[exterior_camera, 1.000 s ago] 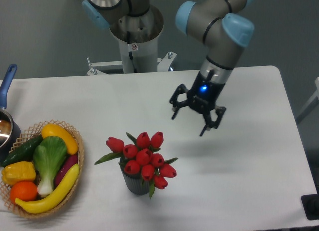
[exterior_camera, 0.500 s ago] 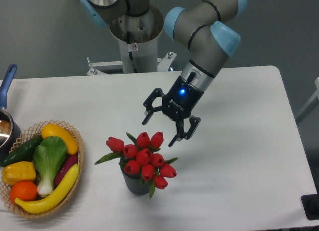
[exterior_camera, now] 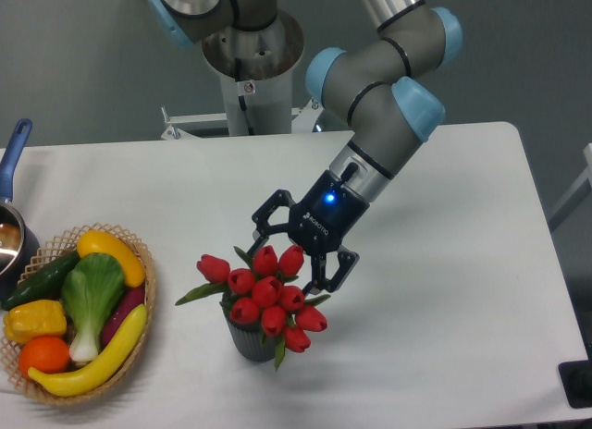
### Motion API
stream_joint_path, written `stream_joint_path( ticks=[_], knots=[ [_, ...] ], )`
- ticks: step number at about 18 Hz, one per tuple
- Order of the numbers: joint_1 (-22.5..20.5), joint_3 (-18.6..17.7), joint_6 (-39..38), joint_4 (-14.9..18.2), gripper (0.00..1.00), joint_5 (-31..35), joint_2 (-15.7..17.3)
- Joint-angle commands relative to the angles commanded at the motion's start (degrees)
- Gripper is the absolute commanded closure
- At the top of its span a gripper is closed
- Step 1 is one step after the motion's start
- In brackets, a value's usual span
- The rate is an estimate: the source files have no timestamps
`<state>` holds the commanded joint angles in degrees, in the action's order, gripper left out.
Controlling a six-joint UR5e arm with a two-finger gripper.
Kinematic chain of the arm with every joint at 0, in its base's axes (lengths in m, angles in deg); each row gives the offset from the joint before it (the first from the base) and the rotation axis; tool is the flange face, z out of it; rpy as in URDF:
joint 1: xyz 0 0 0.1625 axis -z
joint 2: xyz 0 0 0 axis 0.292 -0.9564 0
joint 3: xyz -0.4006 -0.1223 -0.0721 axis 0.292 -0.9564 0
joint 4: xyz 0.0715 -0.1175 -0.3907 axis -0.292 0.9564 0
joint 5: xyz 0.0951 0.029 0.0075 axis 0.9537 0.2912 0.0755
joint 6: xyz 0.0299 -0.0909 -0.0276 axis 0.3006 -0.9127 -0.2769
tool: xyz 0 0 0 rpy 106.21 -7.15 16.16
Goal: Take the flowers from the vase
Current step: 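Lower the open right gripper onto the tulip stems and close it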
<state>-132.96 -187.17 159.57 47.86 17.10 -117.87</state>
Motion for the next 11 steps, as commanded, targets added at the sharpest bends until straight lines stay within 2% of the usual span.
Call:
stream_joint_path(
  ticks=[2,3,4,6,7,9,11],
  knots=[
    [0.35,0.00,-0.26,0.00,0.00,0.00,-0.53],
    [0.35,0.00,-0.35,0.00,0.05,0.00,-0.53],
    [0.44,0.00,-0.35,0.00,0.14,0.00,-0.53],
    [0.44,-0.17,-0.44,0.00,0.35,0.00,-0.53],
    [0.44,-0.09,-1.74,0.00,0.55,0.00,-0.44],
    [0.44,-0.09,-2.46,0.00,0.81,0.00,-0.44],
    [0.44,-0.09,-2.46,0.00,0.99,0.00,-0.18]
  ],
)
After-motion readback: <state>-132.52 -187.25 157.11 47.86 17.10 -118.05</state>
